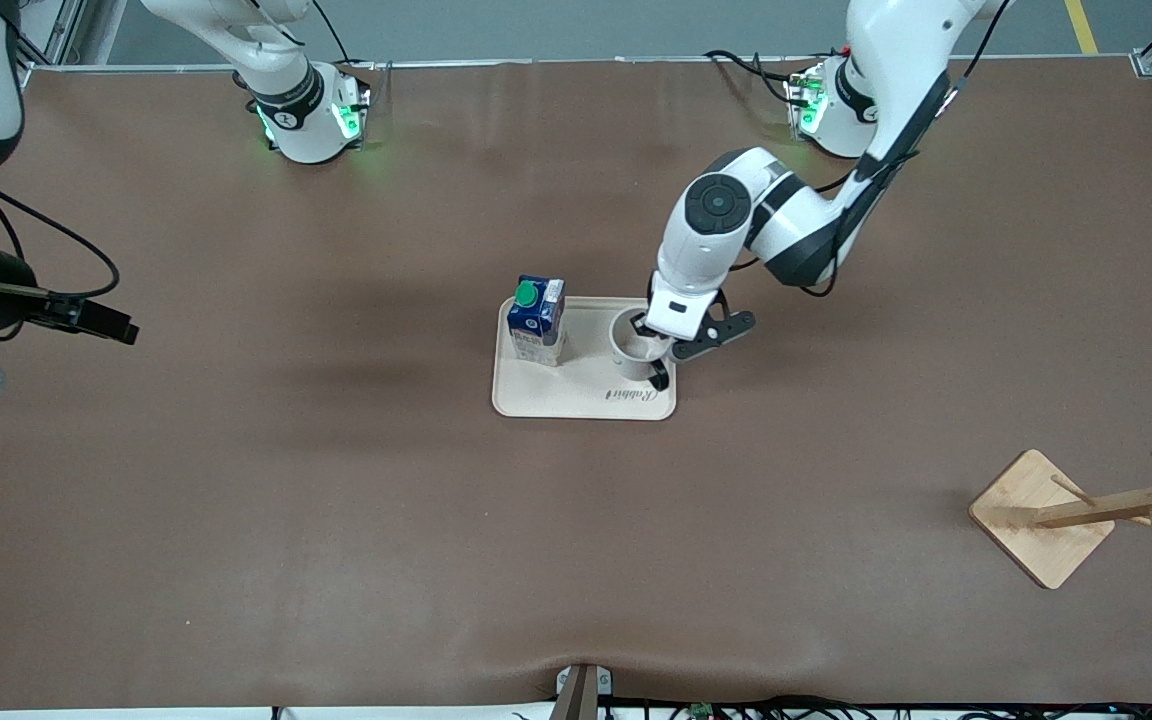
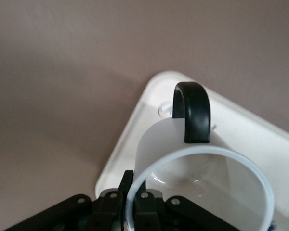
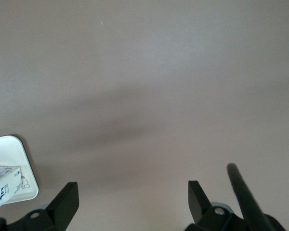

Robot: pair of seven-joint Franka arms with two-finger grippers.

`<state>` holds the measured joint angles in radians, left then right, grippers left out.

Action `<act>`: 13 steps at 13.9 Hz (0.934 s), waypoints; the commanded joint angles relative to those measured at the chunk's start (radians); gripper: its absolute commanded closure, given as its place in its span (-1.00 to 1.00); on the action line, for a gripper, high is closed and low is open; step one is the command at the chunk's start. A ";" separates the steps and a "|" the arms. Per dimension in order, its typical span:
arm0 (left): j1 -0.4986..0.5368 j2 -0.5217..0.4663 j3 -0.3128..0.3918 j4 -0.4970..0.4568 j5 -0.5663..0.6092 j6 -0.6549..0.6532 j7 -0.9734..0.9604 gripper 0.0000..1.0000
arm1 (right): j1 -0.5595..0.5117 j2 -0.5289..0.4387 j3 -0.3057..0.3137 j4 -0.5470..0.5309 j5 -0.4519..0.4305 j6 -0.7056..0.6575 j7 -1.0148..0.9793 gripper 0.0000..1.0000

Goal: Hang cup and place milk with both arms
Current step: 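Lift the mug with the left gripper while the right gripper approaches the carton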

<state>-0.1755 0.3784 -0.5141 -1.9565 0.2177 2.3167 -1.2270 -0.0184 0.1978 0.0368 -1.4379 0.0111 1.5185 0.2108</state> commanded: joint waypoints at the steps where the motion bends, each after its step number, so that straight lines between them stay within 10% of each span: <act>1: 0.049 -0.068 0.000 0.101 0.017 -0.188 0.124 1.00 | 0.098 0.008 0.003 0.019 -0.023 -0.008 0.013 -1.00; 13: 0.356 -0.159 -0.004 0.294 0.005 -0.390 0.499 1.00 | 0.349 0.065 0.003 -0.018 -0.051 -0.038 0.021 -1.00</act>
<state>0.1358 0.2343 -0.5068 -1.6839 0.2183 1.9766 -0.7981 0.2883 0.2378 0.0446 -1.4498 -0.0391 1.4787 0.2168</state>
